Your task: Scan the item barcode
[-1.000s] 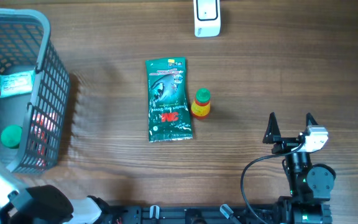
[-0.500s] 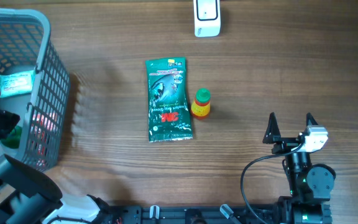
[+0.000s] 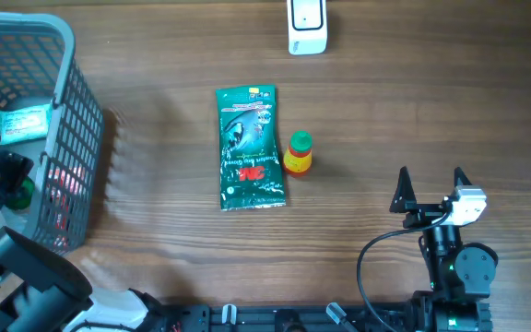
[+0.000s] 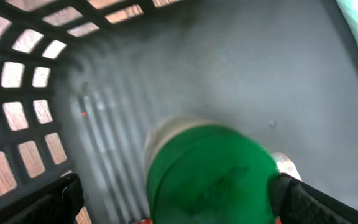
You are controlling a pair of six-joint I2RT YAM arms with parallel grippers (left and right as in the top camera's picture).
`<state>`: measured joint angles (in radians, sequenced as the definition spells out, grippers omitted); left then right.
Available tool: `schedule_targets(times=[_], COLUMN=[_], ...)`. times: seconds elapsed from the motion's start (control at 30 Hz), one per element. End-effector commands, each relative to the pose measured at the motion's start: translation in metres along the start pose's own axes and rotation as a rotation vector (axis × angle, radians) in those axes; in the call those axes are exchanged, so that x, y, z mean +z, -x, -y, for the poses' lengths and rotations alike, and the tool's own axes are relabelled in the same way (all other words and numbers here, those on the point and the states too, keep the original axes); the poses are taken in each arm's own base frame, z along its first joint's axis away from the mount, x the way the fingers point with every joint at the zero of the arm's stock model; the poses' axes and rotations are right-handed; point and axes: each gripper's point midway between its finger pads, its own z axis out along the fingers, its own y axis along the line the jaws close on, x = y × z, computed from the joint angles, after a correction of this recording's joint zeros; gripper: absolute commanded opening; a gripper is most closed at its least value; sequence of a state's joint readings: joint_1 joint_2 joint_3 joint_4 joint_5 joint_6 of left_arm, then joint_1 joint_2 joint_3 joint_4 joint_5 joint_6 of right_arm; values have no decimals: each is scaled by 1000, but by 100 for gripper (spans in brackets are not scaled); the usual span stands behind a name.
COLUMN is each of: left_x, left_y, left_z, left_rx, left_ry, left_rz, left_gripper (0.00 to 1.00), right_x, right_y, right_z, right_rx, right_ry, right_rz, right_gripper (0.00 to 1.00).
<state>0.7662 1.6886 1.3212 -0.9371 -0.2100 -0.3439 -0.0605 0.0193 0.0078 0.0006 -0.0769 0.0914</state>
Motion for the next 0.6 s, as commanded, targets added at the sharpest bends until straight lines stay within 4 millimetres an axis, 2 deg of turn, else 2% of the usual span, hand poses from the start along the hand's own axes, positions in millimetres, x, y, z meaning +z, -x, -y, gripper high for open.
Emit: schedule_targets(times=[0.0,0.4,0.57], left_x=[7,4,-8], left_y=[-11,-6,1], left_z=[-1,-16,-26], left_rx=[27,-2,-49], left_ry=[-8,31,24], left_rz=[-44,-25,12], left_gripper=[100,100,100], right_x=[0,0,0], right_y=[1,1,1], right_z=[3,3,3], right_rx=[-11,-11,-11], right_ry=[-16,-16,-16], right_rz=[6,6,6], right_gripper=[100,100,100])
